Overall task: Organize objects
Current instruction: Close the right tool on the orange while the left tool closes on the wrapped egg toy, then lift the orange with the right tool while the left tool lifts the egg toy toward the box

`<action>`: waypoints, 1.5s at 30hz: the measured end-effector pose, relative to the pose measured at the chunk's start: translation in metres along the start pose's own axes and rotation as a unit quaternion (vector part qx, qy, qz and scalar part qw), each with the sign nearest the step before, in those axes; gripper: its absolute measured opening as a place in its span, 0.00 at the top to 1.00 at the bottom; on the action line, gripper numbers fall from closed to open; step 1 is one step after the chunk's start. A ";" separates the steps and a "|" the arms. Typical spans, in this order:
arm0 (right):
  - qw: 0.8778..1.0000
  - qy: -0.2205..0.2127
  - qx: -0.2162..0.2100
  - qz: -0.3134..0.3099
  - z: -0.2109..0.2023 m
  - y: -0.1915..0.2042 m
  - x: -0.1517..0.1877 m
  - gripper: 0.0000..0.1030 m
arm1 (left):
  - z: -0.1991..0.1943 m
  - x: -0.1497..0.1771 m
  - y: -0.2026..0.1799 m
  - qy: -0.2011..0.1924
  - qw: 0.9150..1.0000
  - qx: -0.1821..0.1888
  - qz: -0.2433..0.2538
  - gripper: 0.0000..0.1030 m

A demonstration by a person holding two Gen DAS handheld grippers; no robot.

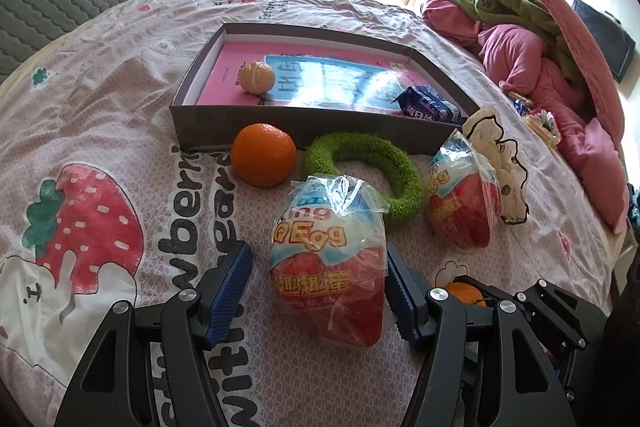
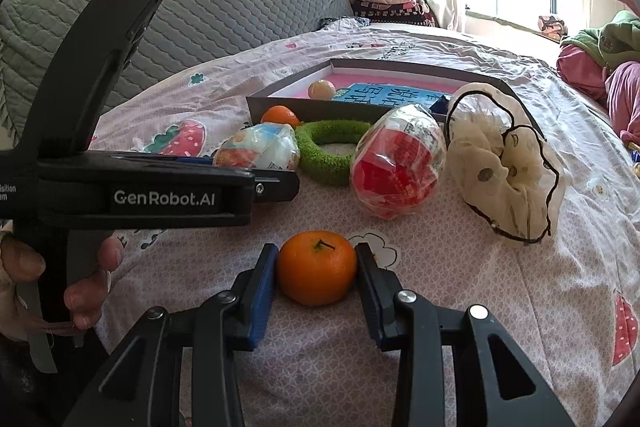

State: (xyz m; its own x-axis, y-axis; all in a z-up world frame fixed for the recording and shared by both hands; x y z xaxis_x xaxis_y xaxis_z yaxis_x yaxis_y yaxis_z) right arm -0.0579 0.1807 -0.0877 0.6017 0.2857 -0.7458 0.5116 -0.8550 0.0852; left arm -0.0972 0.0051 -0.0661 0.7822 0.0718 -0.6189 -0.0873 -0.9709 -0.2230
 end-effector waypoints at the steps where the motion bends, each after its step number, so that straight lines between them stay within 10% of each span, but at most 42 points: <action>1: 1.000 -0.001 0.001 -0.001 0.000 0.000 0.000 0.62 | 0.000 0.000 0.000 -0.002 1.000 0.001 -0.001 0.36; 6: 1.000 -0.002 0.003 -0.003 0.000 0.000 0.000 0.62 | -0.001 0.000 -0.002 -0.007 1.000 0.012 0.000 0.48; 45: 0.996 -0.077 0.049 -0.016 -0.039 -0.004 -0.008 0.62 | -0.050 0.002 -0.013 -0.046 0.999 0.001 0.029 0.48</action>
State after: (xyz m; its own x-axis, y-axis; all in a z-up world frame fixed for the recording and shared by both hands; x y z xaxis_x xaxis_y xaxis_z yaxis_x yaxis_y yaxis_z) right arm -0.0407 0.1984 -0.0562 0.4802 0.2500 -0.8408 0.4630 -0.8864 0.0009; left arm -0.0639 0.0069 -0.0265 0.7160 0.0357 -0.6972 -0.1328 -0.9735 -0.1862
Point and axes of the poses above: each gripper's, at about its wrist camera, not at the fingertips, and z roughly the way its jaws point, y to its left, x to its underside, the point moved 1 cm from there along z, roughly the way its jaws point, and after that the axes turned 1 degree about x, right-handed, at the moved point
